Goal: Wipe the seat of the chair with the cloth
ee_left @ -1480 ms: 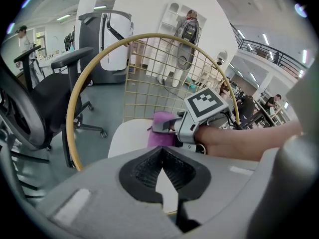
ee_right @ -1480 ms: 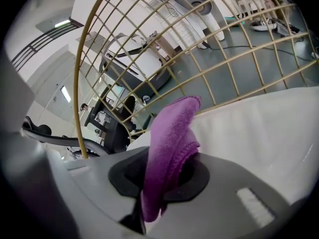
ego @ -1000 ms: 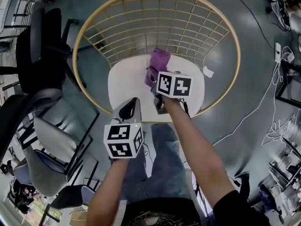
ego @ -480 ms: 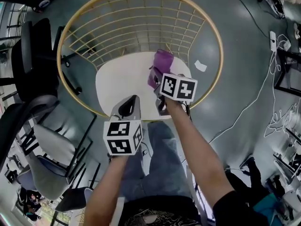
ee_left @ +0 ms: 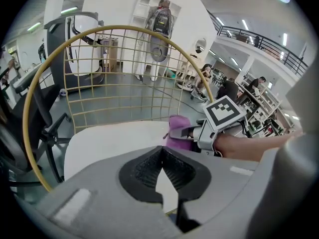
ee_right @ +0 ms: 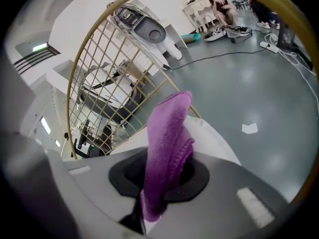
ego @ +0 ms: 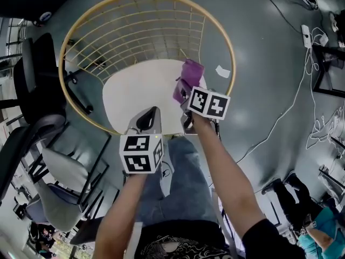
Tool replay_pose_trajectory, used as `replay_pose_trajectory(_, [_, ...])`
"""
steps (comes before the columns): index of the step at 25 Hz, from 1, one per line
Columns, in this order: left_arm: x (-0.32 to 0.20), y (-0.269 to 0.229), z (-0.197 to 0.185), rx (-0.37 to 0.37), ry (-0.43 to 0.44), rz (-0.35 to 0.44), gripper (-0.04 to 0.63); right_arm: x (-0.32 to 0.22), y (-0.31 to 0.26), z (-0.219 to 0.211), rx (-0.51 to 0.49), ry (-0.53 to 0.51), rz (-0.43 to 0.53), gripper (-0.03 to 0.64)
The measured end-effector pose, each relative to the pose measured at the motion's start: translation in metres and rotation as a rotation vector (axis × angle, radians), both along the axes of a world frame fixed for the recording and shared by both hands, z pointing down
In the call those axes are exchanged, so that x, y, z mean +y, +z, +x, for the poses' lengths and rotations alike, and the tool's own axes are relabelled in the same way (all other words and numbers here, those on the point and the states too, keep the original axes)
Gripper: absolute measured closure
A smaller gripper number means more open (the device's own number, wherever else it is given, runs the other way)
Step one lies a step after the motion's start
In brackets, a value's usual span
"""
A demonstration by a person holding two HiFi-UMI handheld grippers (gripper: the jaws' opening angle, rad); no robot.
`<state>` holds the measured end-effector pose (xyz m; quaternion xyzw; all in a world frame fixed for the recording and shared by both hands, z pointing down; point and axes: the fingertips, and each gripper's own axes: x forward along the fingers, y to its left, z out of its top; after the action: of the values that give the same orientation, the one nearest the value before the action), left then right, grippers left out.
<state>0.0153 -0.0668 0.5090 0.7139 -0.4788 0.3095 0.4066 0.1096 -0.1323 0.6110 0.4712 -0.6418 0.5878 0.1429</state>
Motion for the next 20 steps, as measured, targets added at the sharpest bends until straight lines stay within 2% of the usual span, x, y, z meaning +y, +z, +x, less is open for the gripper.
replay_pose_trajectory(8, [0.003, -0.005, 0.024, 0.005, 0.050, 0.011, 0.595, 0.022, 0.000, 0.042, 0.025, 0.122, -0.030, 0.555])
replay_pose_trajectory(14, [0.008, -0.007, 0.013, 0.012, 0.063, 0.005, 0.595, 0.026, -0.003, 0.054, 0.035, 0.211, -0.041, 0.555])
replay_pose_trajectory(16, [0.012, -0.005, 0.005, 0.012, 0.061, 0.004, 0.595, 0.022, -0.008, 0.049, 0.038, 0.193, -0.016, 0.554])
replay_pose_trajectory(20, [0.021, -0.001, -0.024, 0.010, 0.042, -0.011, 0.595, 0.021, -0.023, 0.011, 0.046, 0.076, 0.038, 0.555])
